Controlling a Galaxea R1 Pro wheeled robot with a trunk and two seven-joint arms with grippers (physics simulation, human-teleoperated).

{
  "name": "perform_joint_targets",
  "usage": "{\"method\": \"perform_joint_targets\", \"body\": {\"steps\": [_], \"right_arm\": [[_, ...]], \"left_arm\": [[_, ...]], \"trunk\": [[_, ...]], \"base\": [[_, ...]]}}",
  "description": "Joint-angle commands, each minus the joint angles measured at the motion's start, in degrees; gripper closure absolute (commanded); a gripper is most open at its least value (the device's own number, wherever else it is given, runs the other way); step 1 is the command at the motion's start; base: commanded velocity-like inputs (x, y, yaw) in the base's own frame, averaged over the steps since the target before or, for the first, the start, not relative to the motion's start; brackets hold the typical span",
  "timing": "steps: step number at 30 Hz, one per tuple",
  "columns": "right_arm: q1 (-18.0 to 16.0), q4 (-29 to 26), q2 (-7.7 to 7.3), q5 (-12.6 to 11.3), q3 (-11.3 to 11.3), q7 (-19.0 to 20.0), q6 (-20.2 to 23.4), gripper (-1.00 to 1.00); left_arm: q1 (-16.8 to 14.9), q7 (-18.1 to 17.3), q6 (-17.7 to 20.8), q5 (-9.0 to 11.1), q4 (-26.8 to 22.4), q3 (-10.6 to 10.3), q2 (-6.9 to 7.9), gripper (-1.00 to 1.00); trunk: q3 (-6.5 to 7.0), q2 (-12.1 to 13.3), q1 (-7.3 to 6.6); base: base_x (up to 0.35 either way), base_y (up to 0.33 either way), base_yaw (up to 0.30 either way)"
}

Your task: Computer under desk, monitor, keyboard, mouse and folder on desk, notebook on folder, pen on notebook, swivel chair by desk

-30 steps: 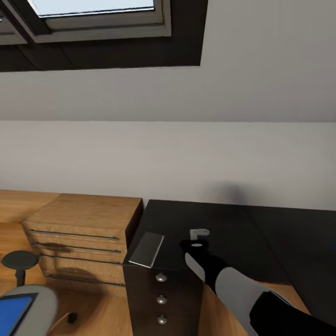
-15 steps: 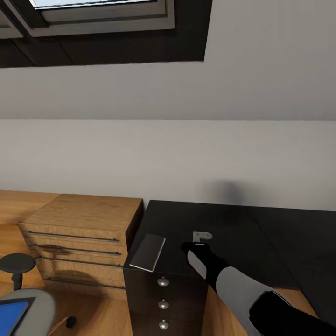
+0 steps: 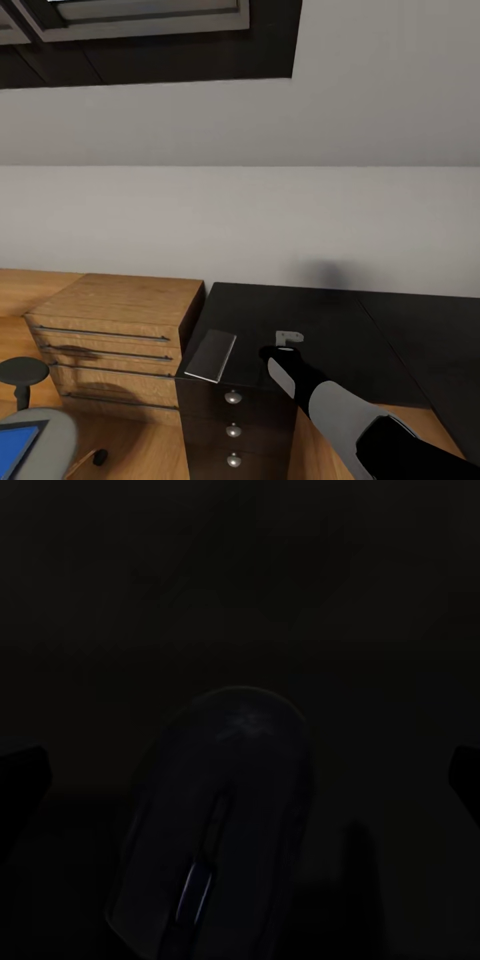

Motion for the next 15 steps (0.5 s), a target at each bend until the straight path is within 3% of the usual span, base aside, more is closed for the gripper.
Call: {"method": "perform_joint_targets", "body": {"steps": [1,15], "right_arm": [[-0.05,-0.08,0.0,-0.21,0.41,-0.38,0.34,-1.0],[-0.05,-0.08,0.0,-0.21,0.47,-0.29,0.17,-1.0]], "left_arm": [[0.02,0.45,-0.59,0.45,-0.12,-0.49,0.07,-1.0],[0.02,0.45,-1.4,0.36,-0.12,-0.51,0.11,-1.0]], "trunk": [[-0.24,-0.45,0.23],[-2.75,-6.06,3.3]], "base": [[0.0,0.0,0.0],[0.0,0.0,0.0]]}}
